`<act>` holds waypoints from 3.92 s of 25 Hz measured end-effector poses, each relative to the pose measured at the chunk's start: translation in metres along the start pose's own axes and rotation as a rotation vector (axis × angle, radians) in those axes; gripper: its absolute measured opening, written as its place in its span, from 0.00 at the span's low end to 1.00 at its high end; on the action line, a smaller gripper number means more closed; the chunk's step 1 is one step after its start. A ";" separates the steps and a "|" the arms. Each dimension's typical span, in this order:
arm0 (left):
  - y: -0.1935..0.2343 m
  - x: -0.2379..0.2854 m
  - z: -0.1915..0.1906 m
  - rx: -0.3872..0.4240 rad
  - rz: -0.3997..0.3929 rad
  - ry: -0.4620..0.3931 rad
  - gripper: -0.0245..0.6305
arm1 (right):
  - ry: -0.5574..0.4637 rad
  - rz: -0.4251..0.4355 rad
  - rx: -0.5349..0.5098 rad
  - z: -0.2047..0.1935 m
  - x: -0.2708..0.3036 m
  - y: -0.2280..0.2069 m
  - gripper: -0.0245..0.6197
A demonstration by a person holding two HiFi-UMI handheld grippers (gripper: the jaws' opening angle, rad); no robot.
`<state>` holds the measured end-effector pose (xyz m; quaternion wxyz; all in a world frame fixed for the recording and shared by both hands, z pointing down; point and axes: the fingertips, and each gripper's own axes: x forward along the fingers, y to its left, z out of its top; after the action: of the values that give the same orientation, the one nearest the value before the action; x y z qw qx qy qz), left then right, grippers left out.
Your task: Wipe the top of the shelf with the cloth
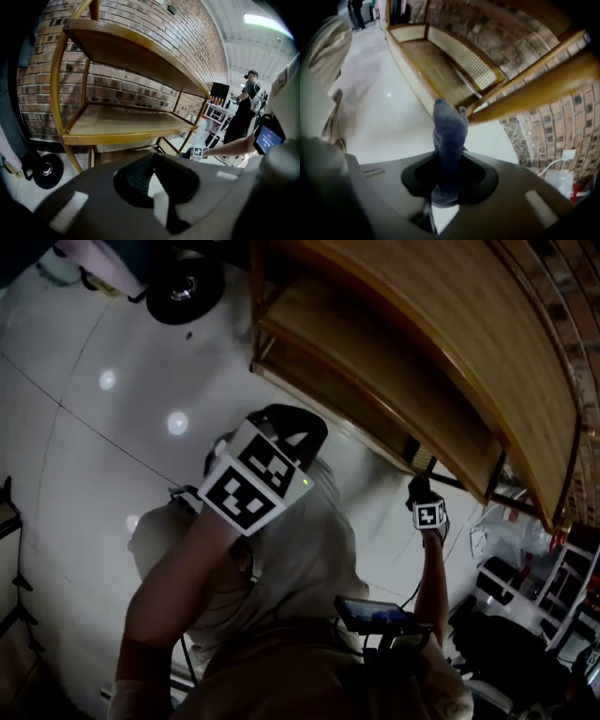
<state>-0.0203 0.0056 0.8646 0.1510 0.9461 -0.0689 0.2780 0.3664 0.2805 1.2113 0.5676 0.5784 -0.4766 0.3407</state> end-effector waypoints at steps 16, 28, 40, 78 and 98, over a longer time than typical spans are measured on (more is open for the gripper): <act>0.122 -0.086 -0.078 -0.268 0.382 -0.082 0.04 | -0.229 0.225 0.087 0.134 -0.308 0.130 0.17; -0.066 -0.287 0.155 -0.094 0.255 -0.037 0.04 | -0.440 0.233 0.014 0.254 -0.636 0.070 0.17; -0.046 -0.467 0.411 0.157 0.197 -0.148 0.04 | -0.944 0.200 0.362 0.431 -0.940 -0.083 0.17; -0.126 -0.332 0.597 0.144 -0.059 -0.200 0.04 | -0.879 0.065 0.272 0.395 -0.986 -0.195 0.16; -0.131 -0.294 0.552 0.052 -0.006 -0.134 0.04 | -0.966 0.206 0.422 0.331 -0.961 -0.213 0.16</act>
<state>0.0408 -0.0360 0.2301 0.1222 0.9664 -0.0687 0.2153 0.2165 0.0926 0.2008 0.1188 0.7211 -0.6590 0.1780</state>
